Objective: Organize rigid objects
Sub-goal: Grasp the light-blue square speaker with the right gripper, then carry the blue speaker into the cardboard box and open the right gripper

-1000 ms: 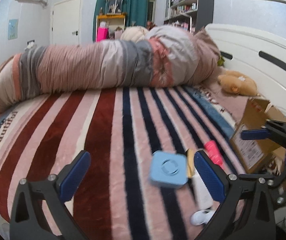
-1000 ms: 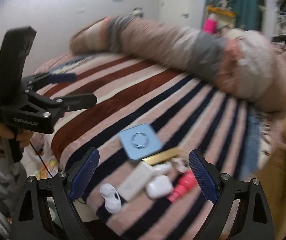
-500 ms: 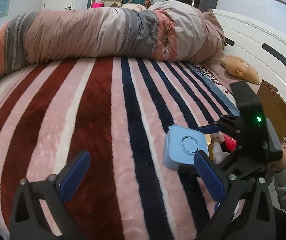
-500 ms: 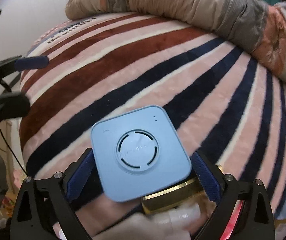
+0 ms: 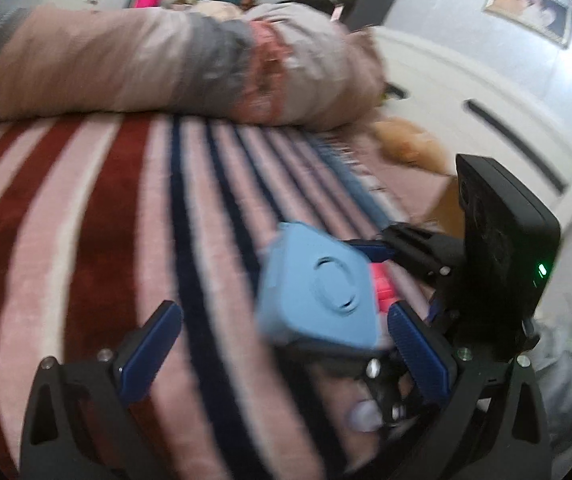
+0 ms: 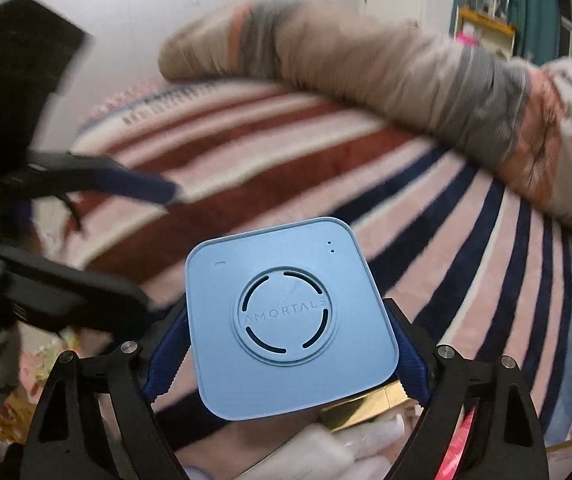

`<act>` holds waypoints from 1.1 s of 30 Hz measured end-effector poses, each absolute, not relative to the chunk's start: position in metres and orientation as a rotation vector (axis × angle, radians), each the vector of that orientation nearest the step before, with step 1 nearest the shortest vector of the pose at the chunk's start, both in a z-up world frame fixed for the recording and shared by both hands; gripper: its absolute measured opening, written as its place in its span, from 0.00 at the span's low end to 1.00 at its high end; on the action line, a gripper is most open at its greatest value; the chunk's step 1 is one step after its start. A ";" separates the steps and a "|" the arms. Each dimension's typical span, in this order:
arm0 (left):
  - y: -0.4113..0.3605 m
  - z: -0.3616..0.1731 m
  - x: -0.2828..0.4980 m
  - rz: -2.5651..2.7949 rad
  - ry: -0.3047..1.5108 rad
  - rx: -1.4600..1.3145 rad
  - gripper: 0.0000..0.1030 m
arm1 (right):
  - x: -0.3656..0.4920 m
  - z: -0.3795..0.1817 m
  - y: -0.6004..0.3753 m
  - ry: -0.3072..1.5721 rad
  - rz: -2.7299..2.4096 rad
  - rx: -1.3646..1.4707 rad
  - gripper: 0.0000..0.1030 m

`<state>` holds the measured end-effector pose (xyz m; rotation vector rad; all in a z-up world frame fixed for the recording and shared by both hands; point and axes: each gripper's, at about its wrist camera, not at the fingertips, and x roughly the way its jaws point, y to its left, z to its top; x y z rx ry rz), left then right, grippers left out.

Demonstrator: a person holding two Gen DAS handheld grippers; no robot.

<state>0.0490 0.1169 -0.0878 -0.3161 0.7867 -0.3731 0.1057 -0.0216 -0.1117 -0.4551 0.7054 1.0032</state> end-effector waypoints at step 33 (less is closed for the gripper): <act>-0.273 0.005 0.146 -0.787 0.947 0.186 0.41 | 0.143 -0.022 -0.345 0.786 0.617 -0.151 0.80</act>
